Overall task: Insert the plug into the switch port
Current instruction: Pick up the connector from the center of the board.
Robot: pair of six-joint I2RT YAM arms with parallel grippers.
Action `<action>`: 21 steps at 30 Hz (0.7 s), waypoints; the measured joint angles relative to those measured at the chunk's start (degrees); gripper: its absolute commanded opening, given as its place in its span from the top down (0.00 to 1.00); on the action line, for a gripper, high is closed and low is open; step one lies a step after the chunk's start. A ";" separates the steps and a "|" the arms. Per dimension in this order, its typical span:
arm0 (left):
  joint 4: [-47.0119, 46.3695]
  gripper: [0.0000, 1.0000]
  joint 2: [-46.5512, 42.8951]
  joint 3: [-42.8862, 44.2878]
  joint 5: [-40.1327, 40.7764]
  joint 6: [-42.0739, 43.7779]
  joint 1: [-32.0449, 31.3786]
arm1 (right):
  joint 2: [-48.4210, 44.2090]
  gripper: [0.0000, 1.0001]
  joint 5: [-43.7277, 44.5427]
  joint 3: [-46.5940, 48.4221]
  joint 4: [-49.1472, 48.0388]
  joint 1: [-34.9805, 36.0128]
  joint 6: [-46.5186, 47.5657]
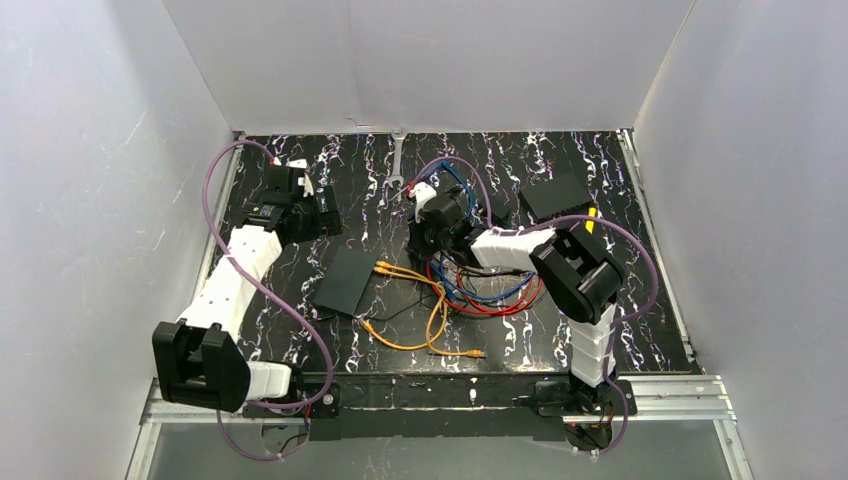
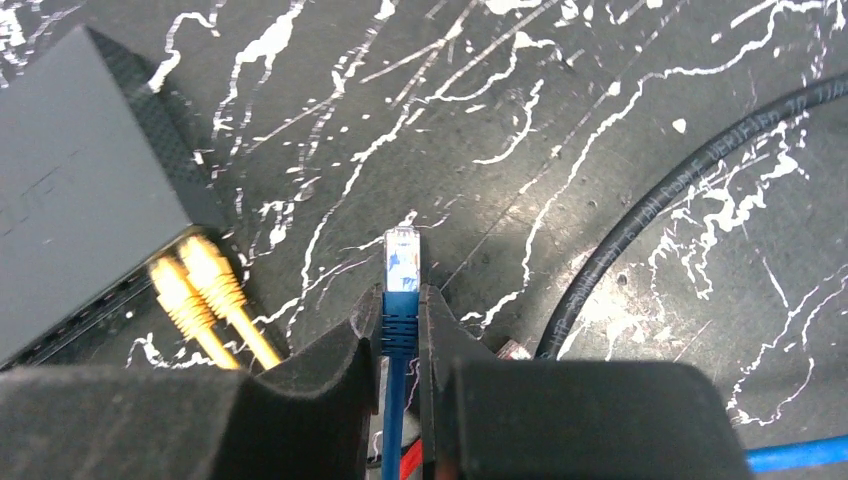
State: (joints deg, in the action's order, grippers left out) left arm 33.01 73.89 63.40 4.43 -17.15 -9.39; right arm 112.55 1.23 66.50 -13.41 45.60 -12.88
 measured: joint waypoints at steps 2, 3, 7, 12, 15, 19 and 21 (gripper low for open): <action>0.00 0.01 1.05 0.00 -0.68 -0.20 0.57 | -1.20 0.99 -1.51 -0.90 -1.33 0.00 2.21; 0.00 0.01 1.66 0.00 -1.05 -0.42 0.90 | -1.79 0.99 -2.23 -1.44 -2.14 0.04 3.30; 0.00 0.01 4.09 0.07 -2.67 -1.09 2.23 | -3.39 0.99 -4.96 -2.95 -5.25 0.63 8.41; 0.00 0.01 7.15 0.09 -5.31 -1.75 3.34 | -4.59 0.99 -7.37 -5.97 -10.12 2.86 15.69; 0.02 0.01 9.20 0.17 -6.71 -2.01 3.82 | -6.23 0.99 -7.87 -9.05 -12.90 5.60 20.83; -0.04 0.01 11.63 0.26 -9.16 -2.40 4.52 | -7.96 0.99 -7.85 -12.39 -16.31 9.88 26.60; -0.15 0.01 12.85 0.33 -10.34 -2.43 4.98 | -8.11 0.99 -7.82 -12.85 -17.62 11.67 28.41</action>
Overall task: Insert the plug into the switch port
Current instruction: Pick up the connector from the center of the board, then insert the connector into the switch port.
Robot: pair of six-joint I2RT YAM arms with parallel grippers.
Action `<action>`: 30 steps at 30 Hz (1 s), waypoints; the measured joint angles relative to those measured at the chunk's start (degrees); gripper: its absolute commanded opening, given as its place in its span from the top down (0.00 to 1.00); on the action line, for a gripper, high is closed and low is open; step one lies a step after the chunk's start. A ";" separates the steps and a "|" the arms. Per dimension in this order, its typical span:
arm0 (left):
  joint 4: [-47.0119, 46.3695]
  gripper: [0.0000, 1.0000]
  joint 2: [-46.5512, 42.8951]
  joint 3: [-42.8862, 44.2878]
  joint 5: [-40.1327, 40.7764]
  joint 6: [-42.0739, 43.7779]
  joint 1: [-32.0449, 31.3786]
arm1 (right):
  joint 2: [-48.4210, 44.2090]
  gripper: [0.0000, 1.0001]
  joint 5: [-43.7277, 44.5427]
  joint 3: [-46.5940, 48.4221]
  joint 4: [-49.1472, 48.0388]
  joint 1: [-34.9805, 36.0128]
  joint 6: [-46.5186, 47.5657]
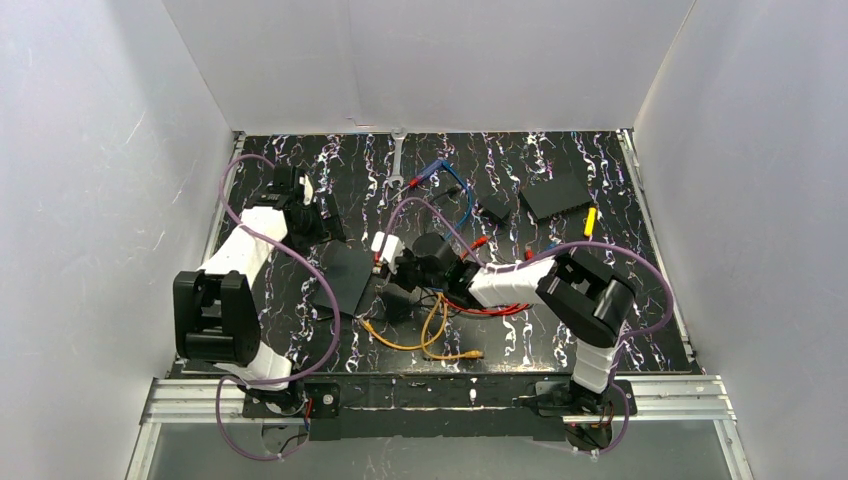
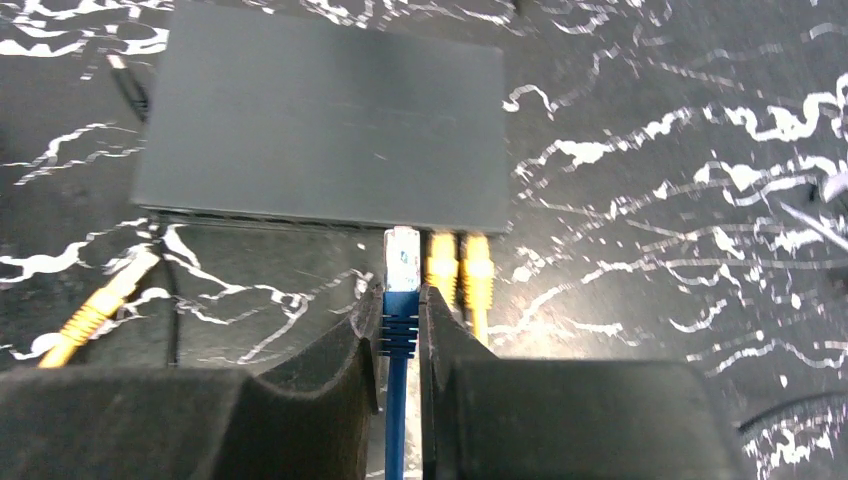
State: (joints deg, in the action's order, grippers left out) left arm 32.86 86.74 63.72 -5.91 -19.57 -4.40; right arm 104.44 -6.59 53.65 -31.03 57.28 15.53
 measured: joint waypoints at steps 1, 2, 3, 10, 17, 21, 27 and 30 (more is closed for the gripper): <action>-0.07 0.01 0.61 0.02 -0.59 0.00 0.24 | 0.00 0.99 0.00 -0.11 -0.55 0.83 0.76; -0.07 0.01 1.09 0.07 -0.96 0.00 0.44 | 0.00 0.99 0.00 -0.11 -0.94 1.51 1.36; -0.11 0.01 1.70 0.11 -1.40 0.02 0.68 | 0.00 0.99 0.04 -0.11 -1.46 2.08 1.84; -0.26 0.01 6.01 1.57 -3.74 0.33 1.84 | 0.02 0.99 1.31 -0.11 -2.58 3.30 4.42; -0.17 0.06 9.55 3.45 -6.12 1.42 2.05 | 1.09 0.99 1.92 0.17 -2.10 3.72 5.86; -0.28 0.07 11.93 4.68 -7.82 1.81 2.05 | 2.93 0.99 2.25 1.05 -0.22 3.98 6.67; 0.17 0.09 13.79 4.87 -9.42 2.19 2.05 | 3.98 0.99 3.54 1.27 1.11 4.00 7.48; 0.39 0.10 14.99 5.57 -10.38 2.29 2.05 | 4.96 0.99 4.35 1.70 1.11 3.98 7.61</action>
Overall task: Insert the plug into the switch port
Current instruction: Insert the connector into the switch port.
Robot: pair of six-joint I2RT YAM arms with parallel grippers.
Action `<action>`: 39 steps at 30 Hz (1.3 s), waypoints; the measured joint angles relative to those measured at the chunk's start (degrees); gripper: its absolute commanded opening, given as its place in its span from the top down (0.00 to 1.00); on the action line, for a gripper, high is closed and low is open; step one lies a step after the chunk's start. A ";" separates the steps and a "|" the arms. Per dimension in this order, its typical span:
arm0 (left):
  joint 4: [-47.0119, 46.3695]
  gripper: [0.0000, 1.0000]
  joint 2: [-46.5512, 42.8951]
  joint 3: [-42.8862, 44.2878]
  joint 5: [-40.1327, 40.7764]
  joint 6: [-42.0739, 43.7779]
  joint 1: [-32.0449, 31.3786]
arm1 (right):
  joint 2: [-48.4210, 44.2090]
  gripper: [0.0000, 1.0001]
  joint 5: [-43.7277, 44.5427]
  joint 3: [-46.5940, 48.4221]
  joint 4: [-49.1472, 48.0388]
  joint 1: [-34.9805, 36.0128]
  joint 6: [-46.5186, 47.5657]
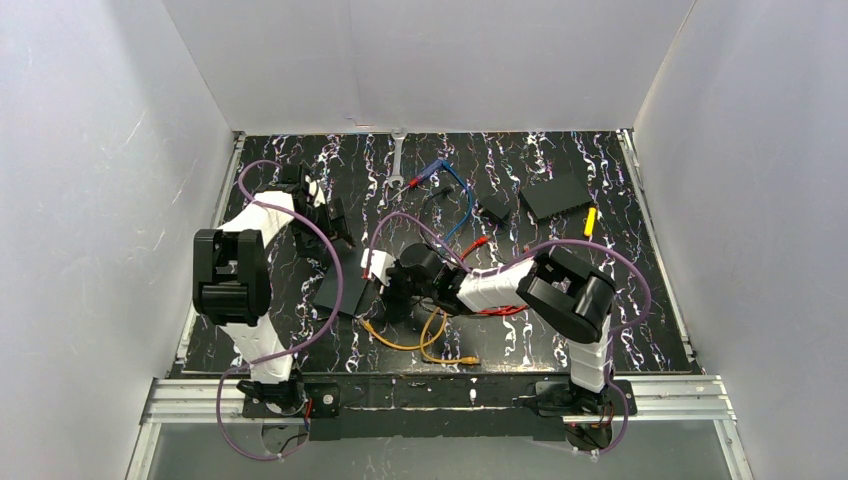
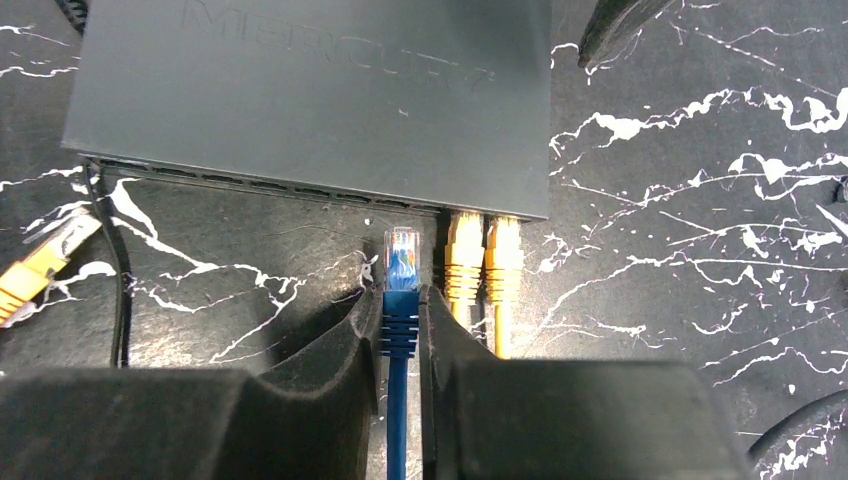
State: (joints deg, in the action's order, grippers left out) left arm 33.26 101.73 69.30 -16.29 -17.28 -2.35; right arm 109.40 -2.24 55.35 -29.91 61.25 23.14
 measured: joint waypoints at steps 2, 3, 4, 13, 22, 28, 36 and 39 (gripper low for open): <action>0.00 0.10 0.96 0.33 -0.63 0.15 0.00 | 0.66 0.99 0.63 0.33 -0.02 0.02 0.00; 0.04 0.10 1.33 0.39 -0.92 0.20 0.00 | 0.92 0.99 0.79 0.42 -0.04 0.02 0.00; 0.17 0.10 1.75 0.44 -1.14 0.24 0.00 | 1.03 0.99 1.03 0.42 -0.04 0.02 0.00; 1.53 0.12 3.08 0.96 -2.78 0.79 0.00 | 1.70 0.99 3.39 0.48 -1.90 0.24 -0.96; 1.77 0.13 3.69 1.27 -4.07 0.83 0.00 | 3.02 0.99 3.63 0.79 -3.74 0.72 -2.21; 1.99 0.13 4.81 1.64 -4.61 0.90 0.00 | 4.50 0.99 4.04 1.22 -4.37 0.98 -2.54; 3.04 0.13 5.51 2.34 -5.40 1.64 -0.09 | 4.55 0.99 6.19 1.22 -5.44 1.14 -3.61; 3.54 0.14 5.77 2.71 -5.42 1.92 -0.13 | 4.55 0.99 6.97 0.98 -6.29 1.18 -3.74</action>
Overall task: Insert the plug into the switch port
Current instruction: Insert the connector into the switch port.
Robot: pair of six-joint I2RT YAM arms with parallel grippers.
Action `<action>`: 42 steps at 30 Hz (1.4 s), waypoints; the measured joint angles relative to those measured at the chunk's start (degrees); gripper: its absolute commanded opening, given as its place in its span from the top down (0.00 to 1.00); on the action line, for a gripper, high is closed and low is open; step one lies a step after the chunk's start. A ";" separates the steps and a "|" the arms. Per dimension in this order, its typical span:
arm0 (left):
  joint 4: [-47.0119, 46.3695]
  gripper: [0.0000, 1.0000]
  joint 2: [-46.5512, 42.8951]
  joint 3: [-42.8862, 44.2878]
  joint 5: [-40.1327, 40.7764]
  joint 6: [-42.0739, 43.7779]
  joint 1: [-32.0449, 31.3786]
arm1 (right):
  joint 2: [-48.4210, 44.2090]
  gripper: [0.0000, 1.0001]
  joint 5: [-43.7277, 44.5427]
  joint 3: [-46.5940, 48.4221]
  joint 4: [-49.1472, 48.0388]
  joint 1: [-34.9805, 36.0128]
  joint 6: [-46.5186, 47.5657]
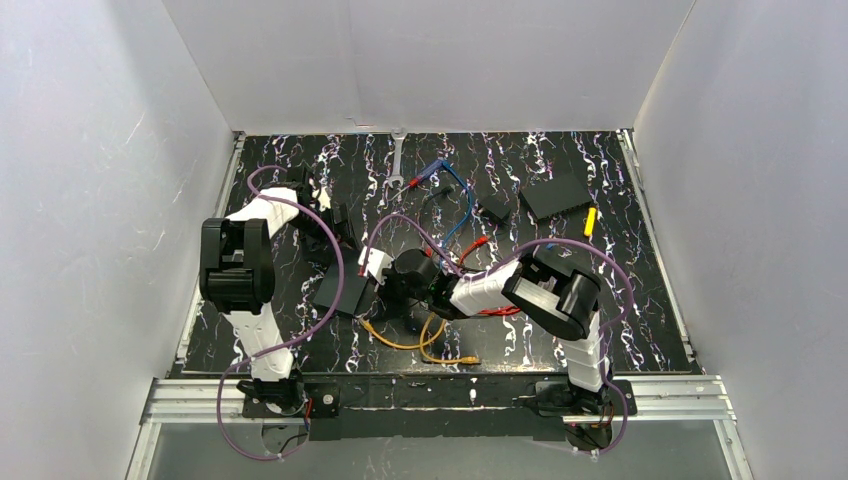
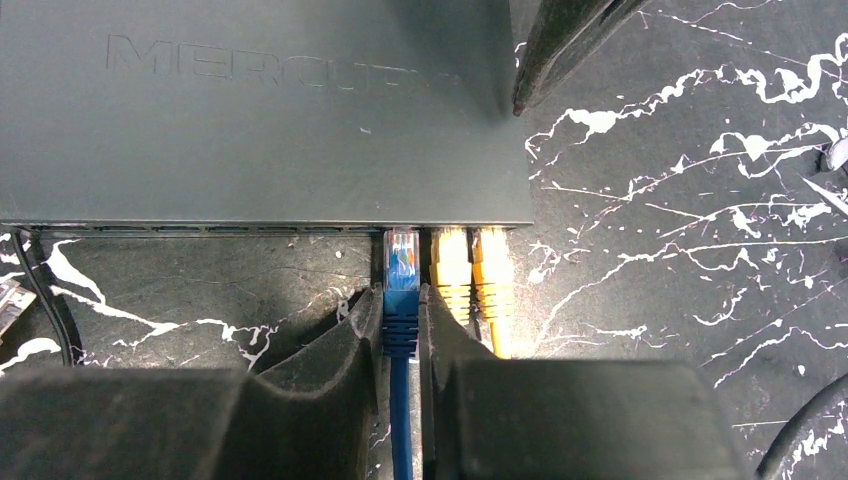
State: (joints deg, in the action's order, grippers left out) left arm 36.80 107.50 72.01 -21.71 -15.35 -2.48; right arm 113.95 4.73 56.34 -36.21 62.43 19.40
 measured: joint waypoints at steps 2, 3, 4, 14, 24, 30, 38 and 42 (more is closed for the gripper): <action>0.15 0.14 0.00 0.04 0.00 0.24 -0.11 | 0.00 0.99 0.26 -0.15 -0.28 0.02 -0.13; 0.22 0.14 0.02 0.04 0.00 0.31 -0.17 | 0.00 0.99 0.28 -0.35 -0.63 0.02 -0.17; 0.33 0.14 0.02 0.07 0.02 0.39 -0.28 | 0.00 0.99 0.24 -0.68 -1.31 0.02 -0.26; 1.46 0.14 0.48 0.70 0.52 1.49 -1.49 | 0.00 0.99 -0.48 -1.49 -3.43 0.13 -1.16; 1.88 0.14 0.66 1.03 1.03 2.10 -1.90 | 0.00 0.99 0.09 -1.16 -2.71 0.48 -1.09; 2.03 0.14 0.70 1.11 1.25 2.32 -2.05 | 0.02 0.99 2.89 -0.04 -0.81 0.85 -1.11; 2.19 0.15 0.79 1.25 1.44 2.40 -2.19 | 0.02 0.99 3.26 0.15 -0.37 1.03 -1.11; 2.19 0.15 0.79 1.25 1.53 2.51 -2.25 | 0.02 0.99 2.49 0.15 -0.20 1.01 -1.11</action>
State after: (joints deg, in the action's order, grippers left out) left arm 38.98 108.29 73.25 -20.18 -12.84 -4.73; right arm 113.97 7.22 56.49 -36.40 63.44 18.28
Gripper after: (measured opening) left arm 0.856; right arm 0.219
